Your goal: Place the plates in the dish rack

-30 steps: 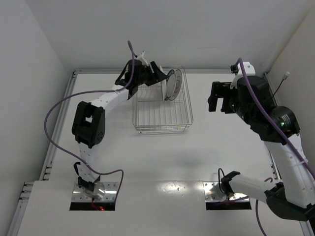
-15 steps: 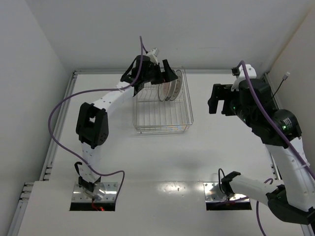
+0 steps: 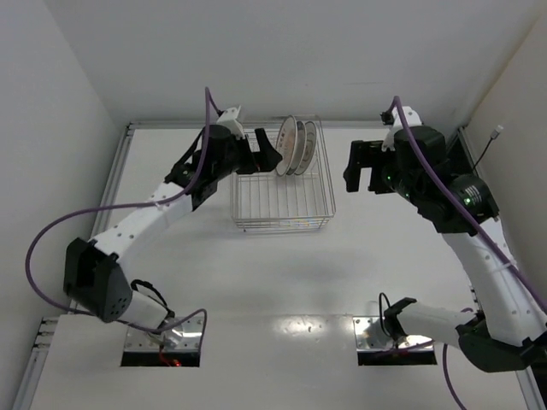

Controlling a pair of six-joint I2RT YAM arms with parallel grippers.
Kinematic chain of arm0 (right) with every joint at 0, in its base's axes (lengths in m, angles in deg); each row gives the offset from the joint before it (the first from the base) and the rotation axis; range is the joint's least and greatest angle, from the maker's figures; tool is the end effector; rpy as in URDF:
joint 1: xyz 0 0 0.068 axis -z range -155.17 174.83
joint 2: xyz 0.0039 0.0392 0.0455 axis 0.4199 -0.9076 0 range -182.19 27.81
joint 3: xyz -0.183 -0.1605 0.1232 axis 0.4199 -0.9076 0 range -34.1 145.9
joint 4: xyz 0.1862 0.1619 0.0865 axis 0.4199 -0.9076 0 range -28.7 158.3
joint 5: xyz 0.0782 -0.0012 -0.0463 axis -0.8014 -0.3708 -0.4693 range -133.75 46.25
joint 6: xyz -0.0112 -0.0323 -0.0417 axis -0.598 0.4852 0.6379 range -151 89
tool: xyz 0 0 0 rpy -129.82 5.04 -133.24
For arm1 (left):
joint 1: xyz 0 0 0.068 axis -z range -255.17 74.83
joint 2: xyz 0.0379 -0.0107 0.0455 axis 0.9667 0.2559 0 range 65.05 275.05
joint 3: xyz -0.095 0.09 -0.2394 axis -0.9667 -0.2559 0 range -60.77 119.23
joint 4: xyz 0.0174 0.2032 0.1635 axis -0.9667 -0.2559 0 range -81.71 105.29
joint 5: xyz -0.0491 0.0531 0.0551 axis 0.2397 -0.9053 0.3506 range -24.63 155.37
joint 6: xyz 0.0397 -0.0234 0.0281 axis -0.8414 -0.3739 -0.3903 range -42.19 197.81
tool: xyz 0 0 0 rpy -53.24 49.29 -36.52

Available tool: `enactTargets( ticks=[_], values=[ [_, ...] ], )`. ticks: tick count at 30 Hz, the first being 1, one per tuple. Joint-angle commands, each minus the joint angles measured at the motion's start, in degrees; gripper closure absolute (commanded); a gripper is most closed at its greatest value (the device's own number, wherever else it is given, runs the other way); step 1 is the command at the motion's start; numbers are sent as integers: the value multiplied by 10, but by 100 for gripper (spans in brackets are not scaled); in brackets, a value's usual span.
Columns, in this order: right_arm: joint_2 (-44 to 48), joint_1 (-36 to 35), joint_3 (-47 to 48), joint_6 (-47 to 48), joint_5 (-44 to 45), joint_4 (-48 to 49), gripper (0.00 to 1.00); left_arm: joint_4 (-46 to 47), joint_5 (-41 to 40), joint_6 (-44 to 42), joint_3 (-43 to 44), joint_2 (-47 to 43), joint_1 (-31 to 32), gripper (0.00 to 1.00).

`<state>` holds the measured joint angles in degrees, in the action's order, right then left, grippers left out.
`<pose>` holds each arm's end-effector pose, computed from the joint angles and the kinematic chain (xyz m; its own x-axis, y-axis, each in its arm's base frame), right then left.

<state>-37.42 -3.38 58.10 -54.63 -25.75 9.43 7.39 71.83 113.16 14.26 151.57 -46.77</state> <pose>0.1745 0.0810 0.4609 -0.5142 0.1568 -0.8432 -0.0134 0.9816 0.1907 0.3140 -0.1743 0.3507 -0.5657 -0.3477 -0.7477 0.2926 0.7631 -0.5763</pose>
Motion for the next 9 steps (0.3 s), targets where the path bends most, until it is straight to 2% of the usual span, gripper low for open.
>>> enactTargets(
  ticks=[1,4,9],
  values=[
    [-12,2,-16,17,-87,64,0,2,-72,-17,-53,-65,29,0],
    [-25,2,-54,17,-133,102,0,-9,-110,-32,-97,-126,37,0],
    [-87,2,-99,11,-144,105,0,-44,-164,-99,-126,-175,42,0]
  ],
)
